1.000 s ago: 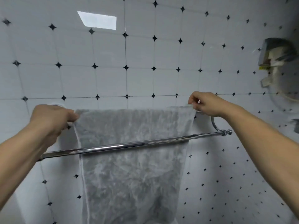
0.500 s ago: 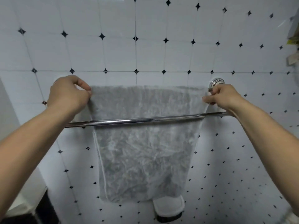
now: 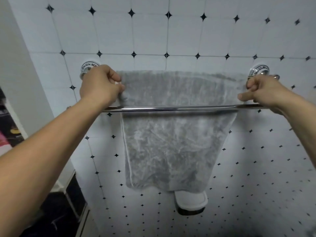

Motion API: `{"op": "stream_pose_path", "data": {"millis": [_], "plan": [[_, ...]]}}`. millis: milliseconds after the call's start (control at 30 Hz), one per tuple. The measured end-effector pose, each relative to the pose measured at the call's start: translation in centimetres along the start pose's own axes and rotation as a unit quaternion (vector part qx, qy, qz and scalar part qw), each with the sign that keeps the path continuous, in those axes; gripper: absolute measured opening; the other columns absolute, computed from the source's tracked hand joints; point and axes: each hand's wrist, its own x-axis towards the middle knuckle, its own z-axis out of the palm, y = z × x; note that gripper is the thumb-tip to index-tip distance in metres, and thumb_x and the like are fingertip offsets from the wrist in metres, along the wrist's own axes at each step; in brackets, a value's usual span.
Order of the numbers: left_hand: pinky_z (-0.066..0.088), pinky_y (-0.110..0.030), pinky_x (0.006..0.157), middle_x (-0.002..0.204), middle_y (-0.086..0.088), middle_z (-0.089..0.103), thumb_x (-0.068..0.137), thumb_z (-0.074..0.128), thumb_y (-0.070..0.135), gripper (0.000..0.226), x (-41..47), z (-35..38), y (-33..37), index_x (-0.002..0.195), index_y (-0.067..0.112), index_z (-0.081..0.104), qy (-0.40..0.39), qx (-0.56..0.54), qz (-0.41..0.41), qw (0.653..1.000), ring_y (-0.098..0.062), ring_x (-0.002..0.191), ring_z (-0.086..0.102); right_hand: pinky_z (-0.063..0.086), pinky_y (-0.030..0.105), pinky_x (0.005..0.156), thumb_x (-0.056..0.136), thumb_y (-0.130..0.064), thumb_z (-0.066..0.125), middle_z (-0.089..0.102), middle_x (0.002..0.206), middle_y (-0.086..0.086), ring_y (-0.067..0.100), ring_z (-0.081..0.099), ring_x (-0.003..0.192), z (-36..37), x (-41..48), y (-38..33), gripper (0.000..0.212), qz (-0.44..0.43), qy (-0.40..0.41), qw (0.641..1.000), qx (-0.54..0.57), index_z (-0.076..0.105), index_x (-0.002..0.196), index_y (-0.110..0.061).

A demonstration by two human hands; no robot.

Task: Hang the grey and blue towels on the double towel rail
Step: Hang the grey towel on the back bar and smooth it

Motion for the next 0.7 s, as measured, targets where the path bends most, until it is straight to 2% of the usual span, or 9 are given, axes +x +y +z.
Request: {"op": "stream_pose_path", "data": {"millis": [133,200,267,367,433,500,567,633,700], "plan": [[0.058,-0.042,0.076,0.068,0.005,0.064,0.067,0.085,0.02,0.026,0.6,-0.3,-0.9,0.069,0.022,0.059,-0.032,0.024,-0.018,0.999,-0.023,0.061,0.062,0.035,0.028,0.053,0.07,0.001,0.082,0.048,0.061,-0.002,0.011,0.048,0.049,-0.2,-0.6,0.2,0.037,0.003,-0.025,0.999,-0.024,0.051,0.078,-0.018],[0.055,-0.031,0.06,0.067,0.003,0.066,0.068,0.085,0.016,0.027,0.9,-0.3,-0.9,0.069,0.022,0.059,-0.031,-0.006,-0.015,0.999,-0.02,0.049,0.063,0.036,0.029,0.055,0.072,-0.007,0.083,0.052,0.067,0.0,0.015,0.048,0.057,-0.3,-0.9,-0.3,0.034,-0.006,-0.012,1.0,-0.025,0.052,0.079,-0.019],[0.047,-0.022,0.044,0.068,-0.002,0.068,0.071,0.081,0.009,0.025,1.0,-0.3,-0.7,0.072,0.02,0.059,-0.022,-0.063,-0.022,0.998,-0.016,0.039,0.061,0.039,0.029,0.056,0.075,-0.017,0.082,0.062,0.073,0.003,0.014,0.057,0.06,-0.4,-1.0,-1.0,0.031,-0.024,0.021,0.999,-0.016,0.052,0.08,-0.021],[0.041,-0.018,0.036,0.068,-0.003,0.071,0.076,0.078,0.014,0.018,0.8,0.1,-0.8,0.078,0.015,0.06,-0.003,-0.117,-0.051,0.992,-0.015,0.036,0.061,0.038,0.026,0.056,0.075,-0.02,0.082,0.069,0.078,0.005,0.002,0.064,0.053,-0.6,-0.8,-1.6,0.031,-0.042,0.047,0.998,0.007,0.054,0.086,-0.019],[0.033,-0.015,0.033,0.071,0.0,0.071,0.075,0.078,0.02,0.021,0.4,0.3,-1.0,0.08,0.017,0.058,-0.012,-0.125,-0.056,0.99,-0.016,0.037,0.062,0.038,0.025,0.06,0.07,-0.026,0.086,0.07,0.074,0.001,0.008,0.061,0.058,-0.6,-0.6,-1.5,0.033,-0.036,0.046,0.998,-0.023,0.056,0.084,-0.023],[0.033,-0.014,0.035,0.074,0.002,0.072,0.072,0.081,0.02,0.025,0.1,0.2,-1.1,0.077,0.017,0.057,-0.028,-0.134,-0.055,0.989,-0.017,0.038,0.062,0.042,0.024,0.062,0.065,-0.033,0.087,0.069,0.063,-0.005,0.007,0.06,0.059,-0.6,0.2,-0.9,0.033,-0.033,0.048,0.997,-0.041,0.058,0.081,-0.03],[0.05,-0.023,0.048,0.071,0.005,0.073,0.069,0.084,0.021,0.023,0.1,-0.1,-1.0,0.073,0.017,0.062,-0.031,-0.128,-0.046,0.99,-0.017,0.04,0.064,0.049,0.029,0.061,0.06,-0.043,0.086,0.067,0.058,-0.006,0.009,0.063,0.058,-0.7,1.2,-0.2,0.033,-0.039,0.079,0.995,-0.05,0.058,0.078,-0.039],[0.059,-0.036,0.067,0.064,0.008,0.071,0.068,0.082,0.023,0.016,0.4,-0.5,-0.7,0.069,0.019,0.067,-0.014,-0.078,-0.032,0.996,-0.014,0.045,0.066,0.053,0.04,0.068,0.056,-0.057,0.075,0.064,0.065,-0.007,0.02,0.062,0.066,-0.9,2.1,-0.1,0.034,-0.067,0.13,0.985,-0.086,0.055,0.082,-0.047],[0.059,-0.04,0.074,0.061,0.008,0.07,0.07,0.078,0.023,0.011,0.8,-0.9,-0.3,0.069,0.021,0.068,0.008,-0.03,-0.024,0.999,-0.015,0.054,0.069,0.054,0.05,0.076,0.06,-0.062,0.064,0.064,0.081,-0.011,0.024,0.061,0.077,-0.8,2.5,-1.1,0.031,-0.116,0.142,0.976,-0.117,0.054,0.087,-0.051]]}}
